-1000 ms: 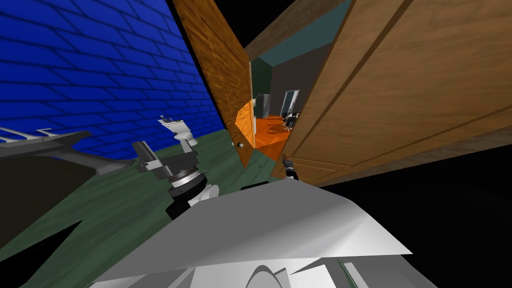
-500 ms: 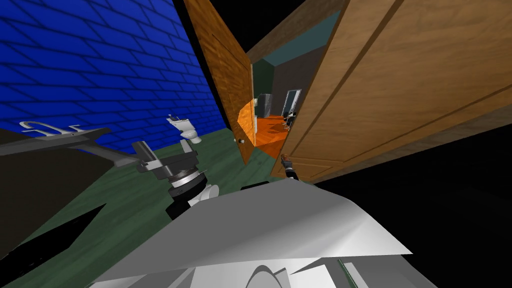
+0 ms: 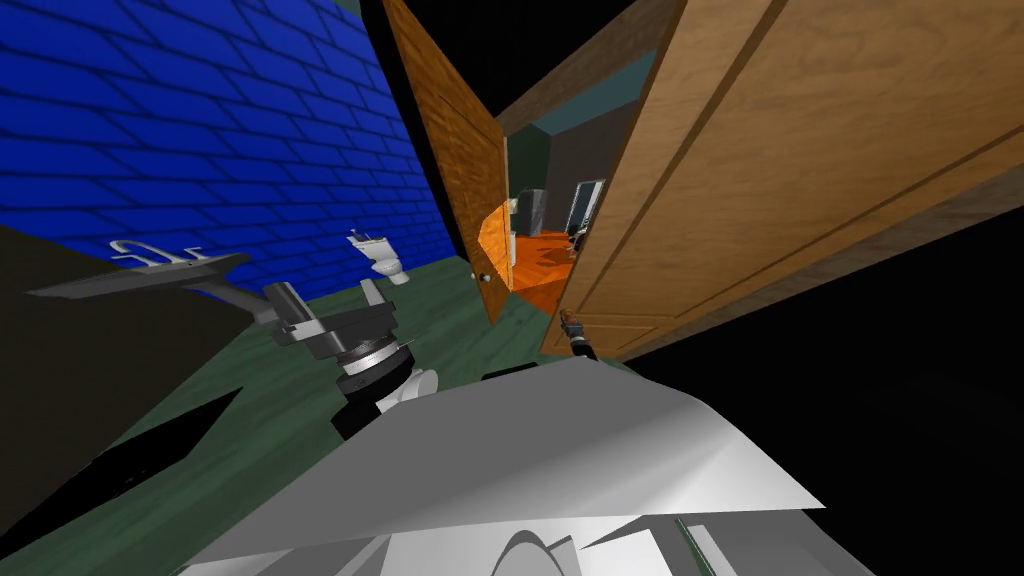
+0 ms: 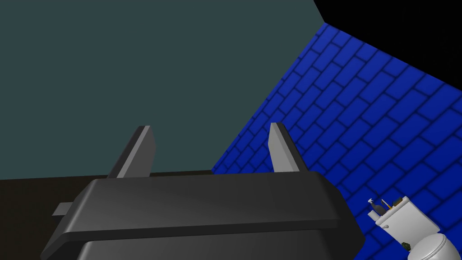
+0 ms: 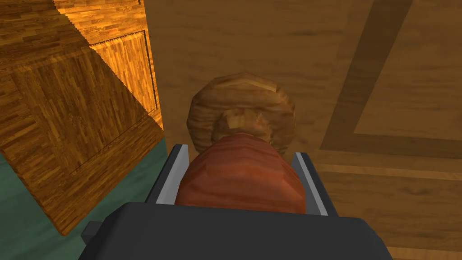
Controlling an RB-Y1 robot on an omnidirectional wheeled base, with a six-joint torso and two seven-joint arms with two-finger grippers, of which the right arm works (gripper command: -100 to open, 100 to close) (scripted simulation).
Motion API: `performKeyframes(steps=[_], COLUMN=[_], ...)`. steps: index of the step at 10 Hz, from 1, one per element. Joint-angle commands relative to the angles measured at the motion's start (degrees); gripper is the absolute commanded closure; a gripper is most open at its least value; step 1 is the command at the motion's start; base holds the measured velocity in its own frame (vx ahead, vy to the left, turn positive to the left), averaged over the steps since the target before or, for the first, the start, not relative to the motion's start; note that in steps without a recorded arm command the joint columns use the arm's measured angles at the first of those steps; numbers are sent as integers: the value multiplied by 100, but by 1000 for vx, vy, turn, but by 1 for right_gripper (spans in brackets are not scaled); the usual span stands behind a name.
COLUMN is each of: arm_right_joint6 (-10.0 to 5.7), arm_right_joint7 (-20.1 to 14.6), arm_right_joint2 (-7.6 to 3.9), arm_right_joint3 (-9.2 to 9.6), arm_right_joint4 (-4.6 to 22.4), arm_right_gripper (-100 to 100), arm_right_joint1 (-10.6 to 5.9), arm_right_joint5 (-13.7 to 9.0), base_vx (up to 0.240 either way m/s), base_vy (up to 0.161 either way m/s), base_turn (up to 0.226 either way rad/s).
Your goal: Pull the door open
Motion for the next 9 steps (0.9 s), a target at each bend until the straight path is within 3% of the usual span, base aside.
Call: performKeyframes(steps=[1,9], arm_right_joint6=[-75,-425], arm_right_joint7=[-82,-573], arm_right_joint2=[-51,-429], arm_right_joint3=[78,575], arm_right_joint4=[-14,-176], arm_right_gripper=[100,100], arm_right_joint1=[24,296], arm_right_joint5=[43,298], base_vx=[-193,-195], base_vy=[-29,-31], base_turn=[74,76])
